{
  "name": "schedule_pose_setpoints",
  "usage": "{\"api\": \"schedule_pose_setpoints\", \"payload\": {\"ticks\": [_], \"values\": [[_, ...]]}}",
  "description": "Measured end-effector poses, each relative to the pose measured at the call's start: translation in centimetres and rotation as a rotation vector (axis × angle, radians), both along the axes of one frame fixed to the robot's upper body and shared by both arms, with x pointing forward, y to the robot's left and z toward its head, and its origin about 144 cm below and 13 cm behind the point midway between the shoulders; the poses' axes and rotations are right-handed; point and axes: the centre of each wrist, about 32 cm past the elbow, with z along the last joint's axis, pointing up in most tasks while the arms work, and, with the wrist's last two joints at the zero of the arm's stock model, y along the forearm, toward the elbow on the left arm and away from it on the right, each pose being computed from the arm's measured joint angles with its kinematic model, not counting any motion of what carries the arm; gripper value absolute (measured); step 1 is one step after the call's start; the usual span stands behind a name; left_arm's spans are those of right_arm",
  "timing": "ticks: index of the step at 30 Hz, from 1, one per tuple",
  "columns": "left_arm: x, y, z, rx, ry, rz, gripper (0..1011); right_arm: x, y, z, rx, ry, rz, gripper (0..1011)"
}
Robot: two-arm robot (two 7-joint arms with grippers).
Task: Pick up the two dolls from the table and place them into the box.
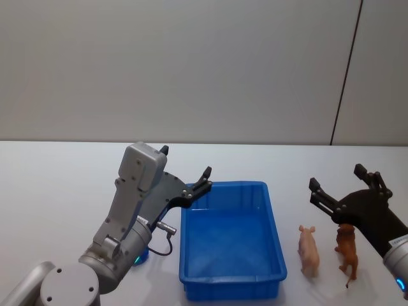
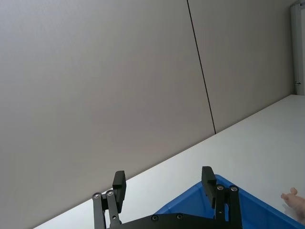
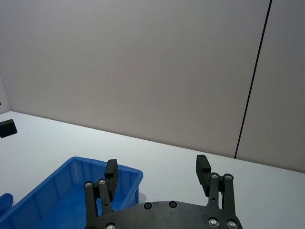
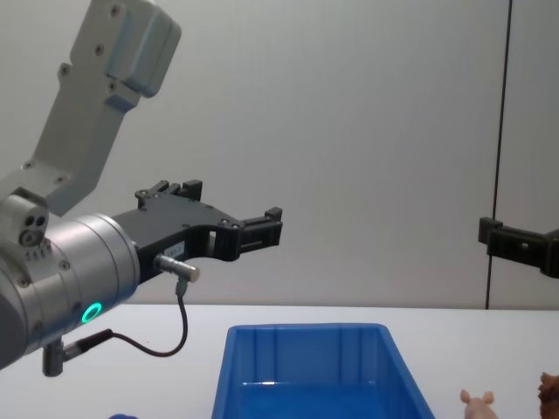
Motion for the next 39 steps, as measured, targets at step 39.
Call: {"api": "schedule_pose_setpoints", "payload": {"ticks": [39], "values": [[0.0,0.0,0.0,0.0,0.0,0.0,1000,0.7,-2.7,-0.7,-0.044,0.075,-0.032,1001]]}}
